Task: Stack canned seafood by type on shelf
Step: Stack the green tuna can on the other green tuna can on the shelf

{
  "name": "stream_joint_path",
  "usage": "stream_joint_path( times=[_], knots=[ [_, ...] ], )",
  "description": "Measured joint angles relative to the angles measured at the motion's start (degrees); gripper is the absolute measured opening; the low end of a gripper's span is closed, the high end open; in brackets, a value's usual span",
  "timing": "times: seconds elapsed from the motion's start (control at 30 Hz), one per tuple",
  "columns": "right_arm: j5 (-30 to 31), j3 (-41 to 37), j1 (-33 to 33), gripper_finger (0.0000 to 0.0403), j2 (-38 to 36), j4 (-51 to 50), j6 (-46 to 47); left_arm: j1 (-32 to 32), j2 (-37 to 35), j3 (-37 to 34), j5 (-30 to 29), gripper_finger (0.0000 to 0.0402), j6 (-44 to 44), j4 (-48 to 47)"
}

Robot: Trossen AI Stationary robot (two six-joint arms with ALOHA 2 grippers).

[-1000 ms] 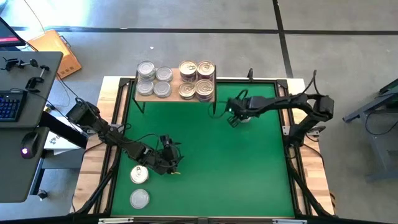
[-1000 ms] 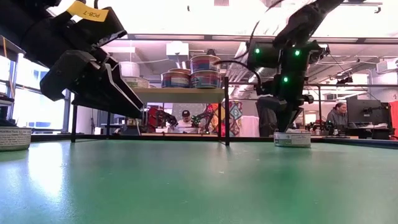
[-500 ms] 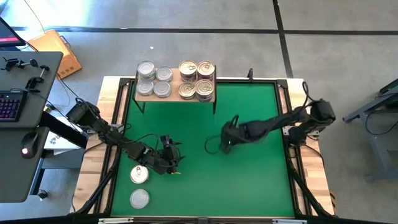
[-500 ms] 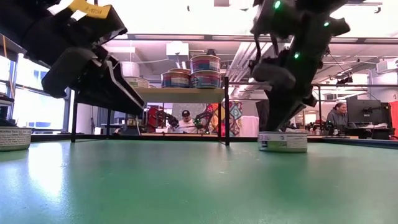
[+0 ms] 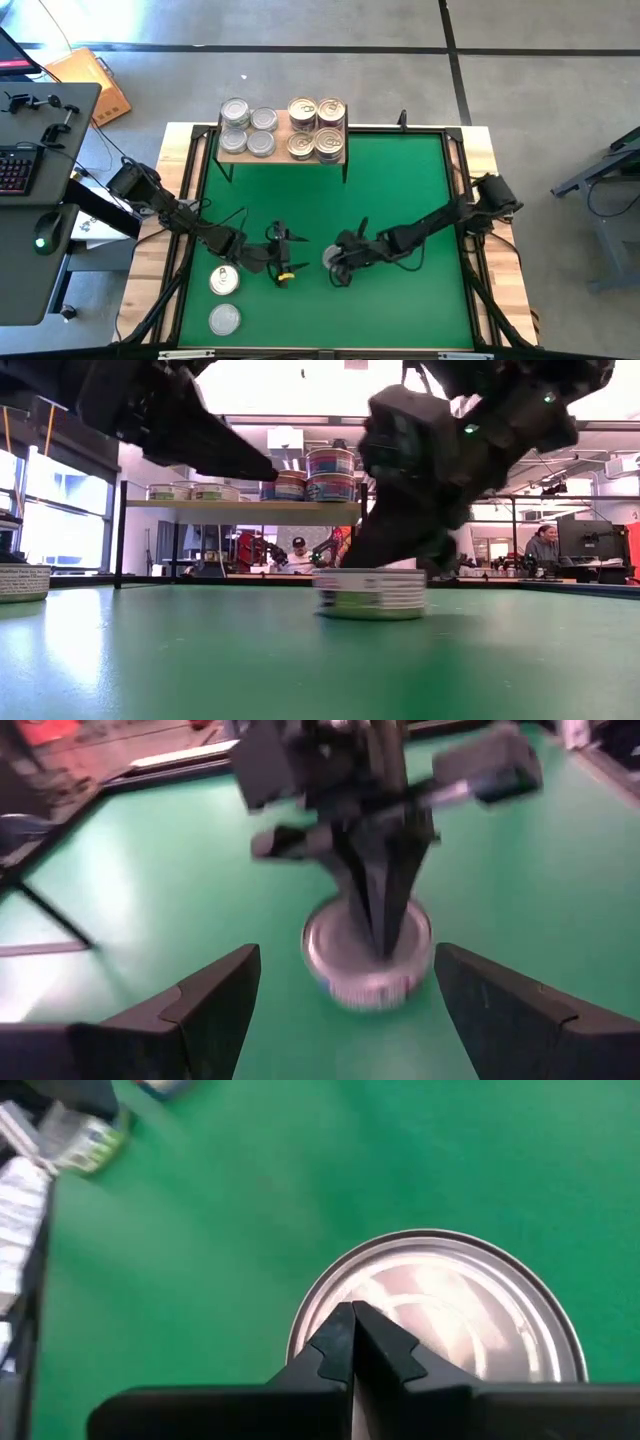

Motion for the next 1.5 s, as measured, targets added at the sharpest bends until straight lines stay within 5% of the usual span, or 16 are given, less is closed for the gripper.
stream_joint_path(
  times=[0.27, 0.5, 1.07, 1.27, 1.5],
  knots=[
    [-2.3, 15.3, 0.4, 0.0, 10.3, 0.3, -12.6, 2.8, 0.0, 0.0, 8.5, 0.0295, -1.5, 1.4],
    [-2.6, 26.9, 0.7, 0.0, 13.9, -12.1, -21.9, 2.7, 0.0, 0.0, 9.0, 0.0285, -3.4, 1.5],
    [19.1, 29.2, 9.5, 0.0, 4.2, -29.3, -25.6, 2.4, -0.2, 0.0, 11.4, 0.0219, -10.9, -7.5],
    [24.8, 29.2, 12.7, 0.0, 3.4, -36.2, -19.3, 6.0, 0.0, 0.0, 21.3, 0.0158, -11.3, -8.8],
    [29.6, 29.2, 13.6, 0.0, 3.4, -37.8, -16.0, 8.1, 1.0, 0.0, 26.5, 0.0022, -10.5, -8.1]
  ],
)
